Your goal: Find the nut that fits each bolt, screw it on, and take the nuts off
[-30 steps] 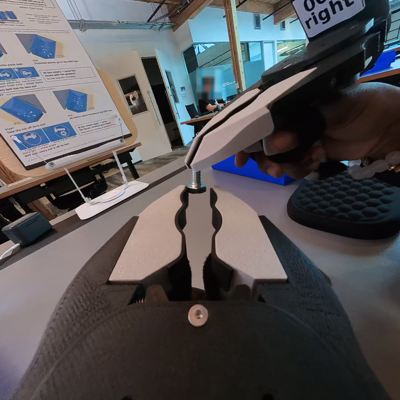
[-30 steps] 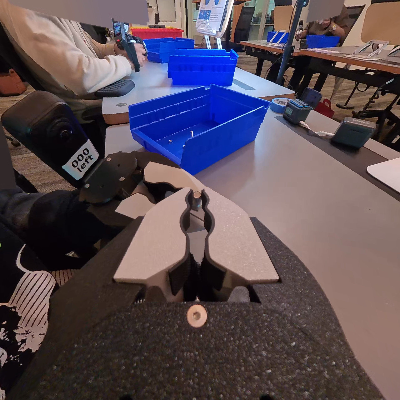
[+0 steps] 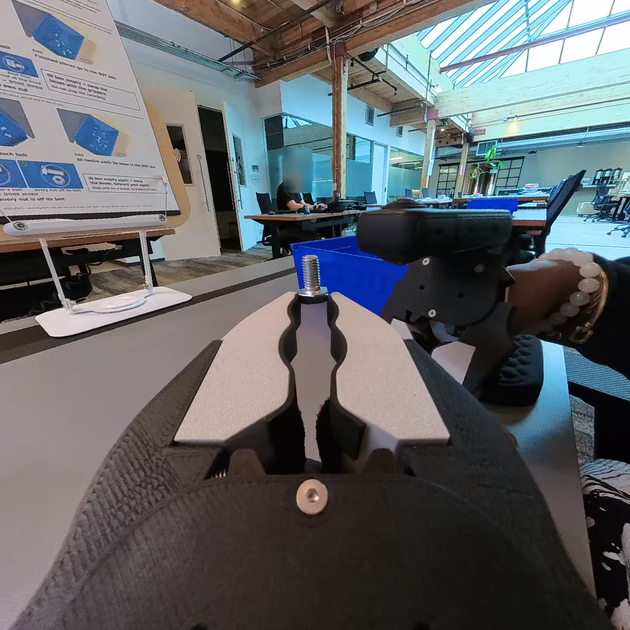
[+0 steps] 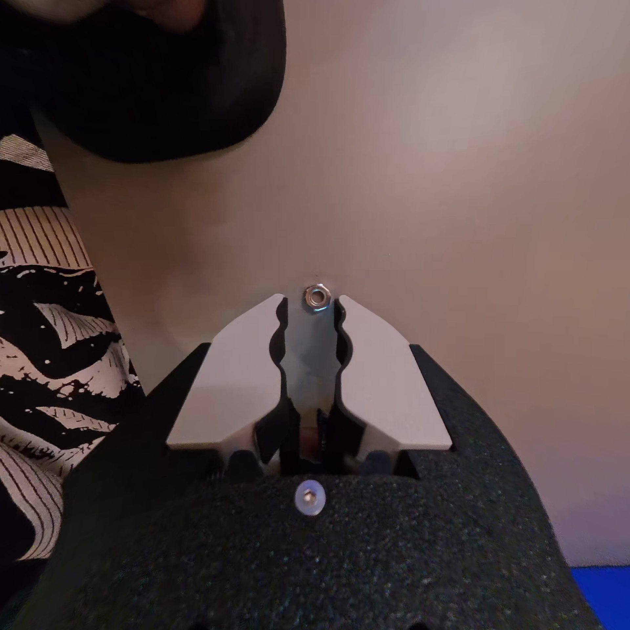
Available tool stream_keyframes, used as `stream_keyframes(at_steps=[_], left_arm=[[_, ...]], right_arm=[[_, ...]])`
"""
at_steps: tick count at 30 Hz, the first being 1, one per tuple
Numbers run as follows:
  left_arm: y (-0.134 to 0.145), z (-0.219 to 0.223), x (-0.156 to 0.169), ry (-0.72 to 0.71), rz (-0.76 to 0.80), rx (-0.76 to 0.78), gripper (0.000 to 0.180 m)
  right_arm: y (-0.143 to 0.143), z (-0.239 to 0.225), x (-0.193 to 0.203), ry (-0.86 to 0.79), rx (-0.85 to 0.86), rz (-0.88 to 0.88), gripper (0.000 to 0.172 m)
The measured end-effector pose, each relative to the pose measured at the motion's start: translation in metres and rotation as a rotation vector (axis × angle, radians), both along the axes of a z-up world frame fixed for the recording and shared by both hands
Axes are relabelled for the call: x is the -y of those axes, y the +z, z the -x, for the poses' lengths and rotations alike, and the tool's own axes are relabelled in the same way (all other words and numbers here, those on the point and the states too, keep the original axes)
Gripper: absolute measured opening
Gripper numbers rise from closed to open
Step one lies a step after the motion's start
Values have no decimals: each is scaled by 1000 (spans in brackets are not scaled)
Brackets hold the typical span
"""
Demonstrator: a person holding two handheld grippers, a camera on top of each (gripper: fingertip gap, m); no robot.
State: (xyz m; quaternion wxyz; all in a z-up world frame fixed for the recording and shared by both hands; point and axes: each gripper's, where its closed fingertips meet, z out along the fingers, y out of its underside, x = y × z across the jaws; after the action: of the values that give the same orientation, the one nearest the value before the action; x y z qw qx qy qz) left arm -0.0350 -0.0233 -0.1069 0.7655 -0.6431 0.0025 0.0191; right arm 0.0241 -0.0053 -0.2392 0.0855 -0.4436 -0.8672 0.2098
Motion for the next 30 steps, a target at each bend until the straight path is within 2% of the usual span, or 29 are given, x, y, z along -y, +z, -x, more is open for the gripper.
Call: stream_keyframes(at_steps=[3, 5, 9, 11, 13, 16, 19, 23, 30], left_arm=[[0, 0, 0, -3, -1, -1, 15], [0, -1, 0, -8, 2, -6, 15], [-2, -14, -1, -83, 17, -42, 15], [0, -28, 1, -177, 5, -57, 15], [4, -46, 5, -305, -23, -57, 14], [4, -69, 12, -482, -26, -36, 14], [-4, -80, 12, -573, 41, -16, 14], [-7, -86, 15, -628, 65, -4, 14], [-12, -92, 16, -668, 94, -22, 14]], right_arm=[[-1, 3, -1, 0, -23, -34, 15], [-1, 4, -1, 21, -27, -40, 14], [11, 1, 1, 185, -90, -46, 14], [41, -7, 8, 364, -175, 11, 14], [83, -16, 11, 566, -317, 31, 14], [150, -18, 18, 748, -526, 55, 14], [183, -26, 39, 946, -558, 132, 14], [169, -21, 49, 1083, -391, 55, 14], [152, -23, 52, 1182, -215, -19, 14]])
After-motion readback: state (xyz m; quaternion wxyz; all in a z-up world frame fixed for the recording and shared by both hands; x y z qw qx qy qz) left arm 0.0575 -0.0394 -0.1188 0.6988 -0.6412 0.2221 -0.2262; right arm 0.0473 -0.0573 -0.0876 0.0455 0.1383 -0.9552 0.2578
